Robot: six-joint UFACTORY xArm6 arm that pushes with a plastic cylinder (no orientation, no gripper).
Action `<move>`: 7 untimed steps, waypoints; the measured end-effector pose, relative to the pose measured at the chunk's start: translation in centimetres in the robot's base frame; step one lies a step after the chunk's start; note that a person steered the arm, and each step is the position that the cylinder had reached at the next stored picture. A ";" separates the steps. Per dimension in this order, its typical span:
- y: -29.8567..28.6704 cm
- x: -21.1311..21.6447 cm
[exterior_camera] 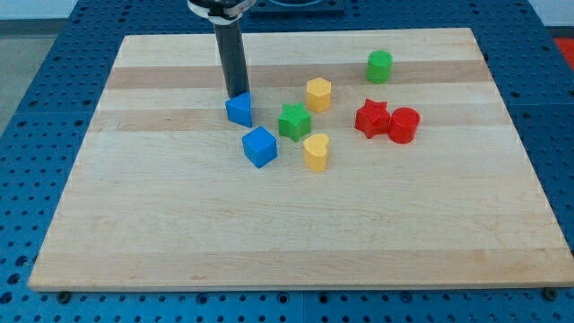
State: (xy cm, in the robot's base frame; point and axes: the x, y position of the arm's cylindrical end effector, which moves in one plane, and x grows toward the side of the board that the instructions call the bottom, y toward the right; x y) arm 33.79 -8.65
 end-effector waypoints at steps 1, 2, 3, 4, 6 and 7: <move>0.9 0.0; 1.0 0.7; 1.0 2.4; 1.0 3.5; 0.9 1.8; 0.9 -1.3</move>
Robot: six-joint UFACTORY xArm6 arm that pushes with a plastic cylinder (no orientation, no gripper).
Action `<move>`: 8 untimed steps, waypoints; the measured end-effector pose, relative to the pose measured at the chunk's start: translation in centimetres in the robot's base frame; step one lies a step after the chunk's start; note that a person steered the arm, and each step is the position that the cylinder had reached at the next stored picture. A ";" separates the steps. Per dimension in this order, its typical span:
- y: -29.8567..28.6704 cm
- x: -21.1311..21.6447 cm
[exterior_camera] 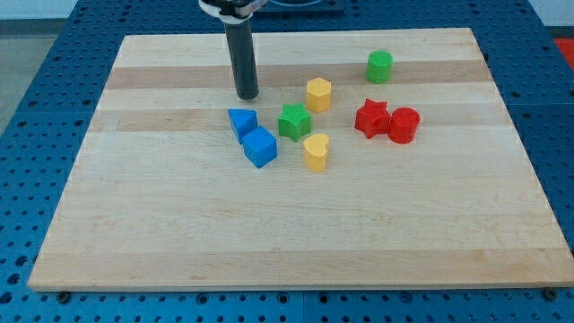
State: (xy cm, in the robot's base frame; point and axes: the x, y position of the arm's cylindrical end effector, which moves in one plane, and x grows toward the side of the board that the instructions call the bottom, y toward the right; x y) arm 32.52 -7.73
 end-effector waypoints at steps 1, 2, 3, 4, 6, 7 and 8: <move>1.8 -1.5; 5.2 -2.5; 8.6 -2.7; 12.1 -2.7; 14.7 0.3; 14.7 2.0; 14.6 2.4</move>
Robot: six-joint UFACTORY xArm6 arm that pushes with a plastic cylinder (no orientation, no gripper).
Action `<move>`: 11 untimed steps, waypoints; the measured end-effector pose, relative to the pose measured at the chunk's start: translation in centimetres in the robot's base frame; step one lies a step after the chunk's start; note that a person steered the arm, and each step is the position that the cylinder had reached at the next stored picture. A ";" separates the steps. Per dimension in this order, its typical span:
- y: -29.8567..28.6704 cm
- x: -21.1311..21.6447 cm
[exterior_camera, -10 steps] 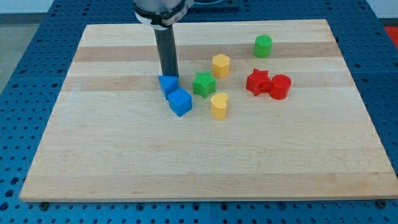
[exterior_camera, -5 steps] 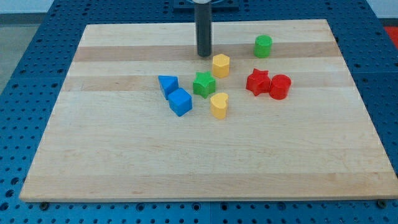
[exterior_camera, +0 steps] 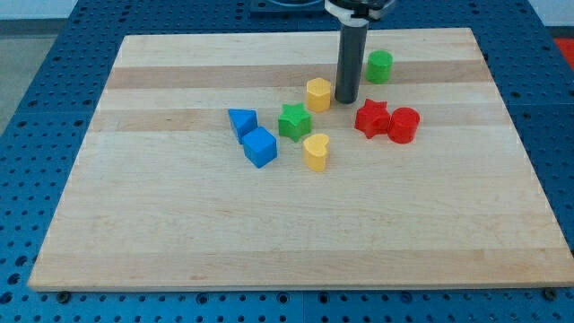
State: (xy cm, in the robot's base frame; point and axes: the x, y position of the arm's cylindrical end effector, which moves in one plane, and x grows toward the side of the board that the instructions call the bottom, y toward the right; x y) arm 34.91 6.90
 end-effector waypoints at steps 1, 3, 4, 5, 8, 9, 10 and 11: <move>-0.8 0.0; -2.1 -0.8; -2.3 -1.9; -3.0 -1.9; -4.2 -0.2; -5.8 -0.2; -7.1 -0.2; -8.4 -0.2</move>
